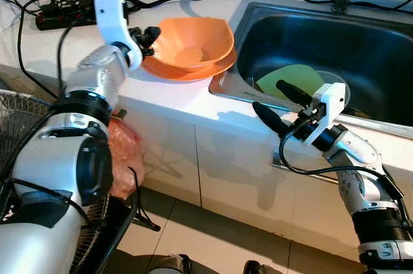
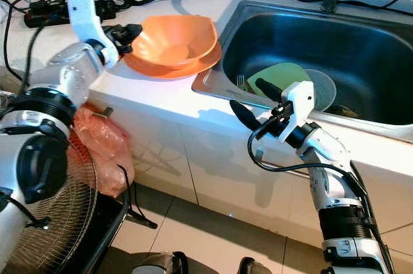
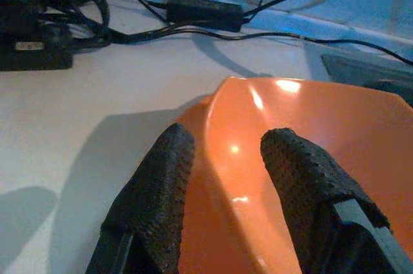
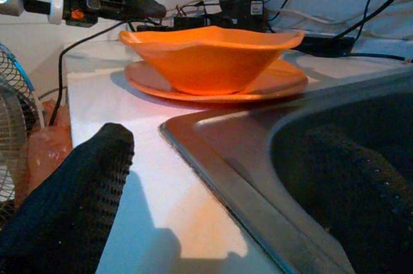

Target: Kitchen organization

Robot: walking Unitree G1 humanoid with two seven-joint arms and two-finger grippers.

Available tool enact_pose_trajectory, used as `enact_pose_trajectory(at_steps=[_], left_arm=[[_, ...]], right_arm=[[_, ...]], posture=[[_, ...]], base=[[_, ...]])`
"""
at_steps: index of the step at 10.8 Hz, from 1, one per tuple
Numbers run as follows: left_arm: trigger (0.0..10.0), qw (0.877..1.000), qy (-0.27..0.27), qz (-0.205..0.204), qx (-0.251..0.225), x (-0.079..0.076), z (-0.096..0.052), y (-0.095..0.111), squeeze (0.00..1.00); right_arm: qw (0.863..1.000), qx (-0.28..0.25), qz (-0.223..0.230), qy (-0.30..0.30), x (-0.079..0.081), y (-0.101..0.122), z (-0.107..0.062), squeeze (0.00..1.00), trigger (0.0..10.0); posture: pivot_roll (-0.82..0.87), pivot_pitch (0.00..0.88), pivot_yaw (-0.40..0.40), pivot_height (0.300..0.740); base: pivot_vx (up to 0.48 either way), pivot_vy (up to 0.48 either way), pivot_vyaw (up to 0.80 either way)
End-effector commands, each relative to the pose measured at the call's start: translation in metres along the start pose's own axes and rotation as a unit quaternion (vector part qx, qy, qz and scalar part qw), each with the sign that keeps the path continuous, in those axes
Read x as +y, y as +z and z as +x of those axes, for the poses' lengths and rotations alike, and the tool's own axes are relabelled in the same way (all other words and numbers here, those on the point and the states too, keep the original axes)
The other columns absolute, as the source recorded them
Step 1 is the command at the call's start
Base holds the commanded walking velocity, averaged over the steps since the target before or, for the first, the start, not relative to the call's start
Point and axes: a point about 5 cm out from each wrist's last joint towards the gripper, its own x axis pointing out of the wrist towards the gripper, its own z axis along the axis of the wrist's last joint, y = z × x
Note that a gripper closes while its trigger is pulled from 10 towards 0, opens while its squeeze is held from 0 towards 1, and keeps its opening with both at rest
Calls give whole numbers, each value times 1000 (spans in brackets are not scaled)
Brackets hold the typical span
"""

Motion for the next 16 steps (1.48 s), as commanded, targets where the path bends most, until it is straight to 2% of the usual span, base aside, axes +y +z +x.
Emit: enact_pose_trajectory(at_steps=[1,2,3,4,7,9,10,11,16], left_arm=[[10000,1000,8,-10,6,4,-1,-1,0],[10000,1000,11,-12,10,3,-1,-3,0],[10000,1000,0,-16,13,-4,1,-7,435],[10000,1000,-5,-8,15,-8,3,-8,1000],[10000,1000,3,-15,13,-9,3,-6,1000],[10000,1000,8,-17,-2,-9,4,4,1000],[10000,999,15,-33,0,-7,3,3,1000],[10000,998,20,-54,12,-5,3,-3,0],[10000,996,5,-75,40,-14,4,-19,0]], right_arm=[[1000,6,4,11,2,-2,0,0,10000],[1000,6,4,12,3,-2,1,0,10000],[1000,5,4,13,3,-1,1,0,10000],[1000,6,3,11,2,-1,0,0,10000],[1000,7,3,10,2,-2,0,0,10000],[1000,6,3,10,2,-2,-1,0,10000],[1000,7,4,11,2,-2,0,0,10000],[1000,7,4,12,3,-3,0,0,10000],[1000,8,6,16,7,-5,0,0,10000]], posture=[[32,125,67,740],[31,124,67,740],[27,125,65,740],[25,124,66,740],[24,123,66,740],[24,122,67,740],[24,120,69,740],[22,115,70,740],[10,102,74,740]], base=[[0,0,0],[0,0,0],[0,0,0],[0,0,0],[0,0,0],[0,0,0],[0,0,0],[0,0,0],[0,0,0]])
